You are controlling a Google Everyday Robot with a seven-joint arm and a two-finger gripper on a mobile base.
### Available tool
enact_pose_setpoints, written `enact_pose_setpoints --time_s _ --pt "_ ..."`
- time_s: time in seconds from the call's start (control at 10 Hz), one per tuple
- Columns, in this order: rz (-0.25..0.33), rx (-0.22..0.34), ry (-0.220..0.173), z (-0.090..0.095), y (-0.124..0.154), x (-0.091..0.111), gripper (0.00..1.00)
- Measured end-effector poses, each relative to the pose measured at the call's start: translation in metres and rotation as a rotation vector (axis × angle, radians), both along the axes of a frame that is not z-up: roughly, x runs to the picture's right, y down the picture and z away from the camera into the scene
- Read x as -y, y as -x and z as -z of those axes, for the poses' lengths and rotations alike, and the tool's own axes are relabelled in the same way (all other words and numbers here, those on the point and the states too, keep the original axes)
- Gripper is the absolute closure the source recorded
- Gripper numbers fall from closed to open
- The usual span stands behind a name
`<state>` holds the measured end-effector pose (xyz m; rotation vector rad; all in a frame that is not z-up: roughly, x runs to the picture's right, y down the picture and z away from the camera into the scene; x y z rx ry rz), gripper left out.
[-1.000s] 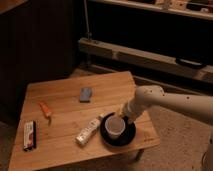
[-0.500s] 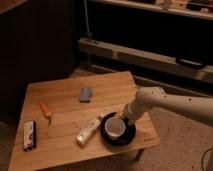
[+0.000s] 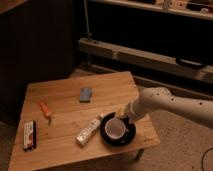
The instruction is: Pick up the ceramic cup
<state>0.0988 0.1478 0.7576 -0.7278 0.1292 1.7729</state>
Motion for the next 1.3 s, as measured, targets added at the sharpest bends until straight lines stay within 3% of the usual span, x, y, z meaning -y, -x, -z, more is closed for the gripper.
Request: enact_pose_setpoints --time_s 0.3,0.9,1.3 --pt "-0.003 -0.001 -0.023 0.009 -0.001 0.0 0.39" --pt "0.004 0.005 -0.023 0.019 0.006 -0.007 0.39" --pt "-0.006 0.012 -0.054 0.035 0.006 -0.003 0.39"
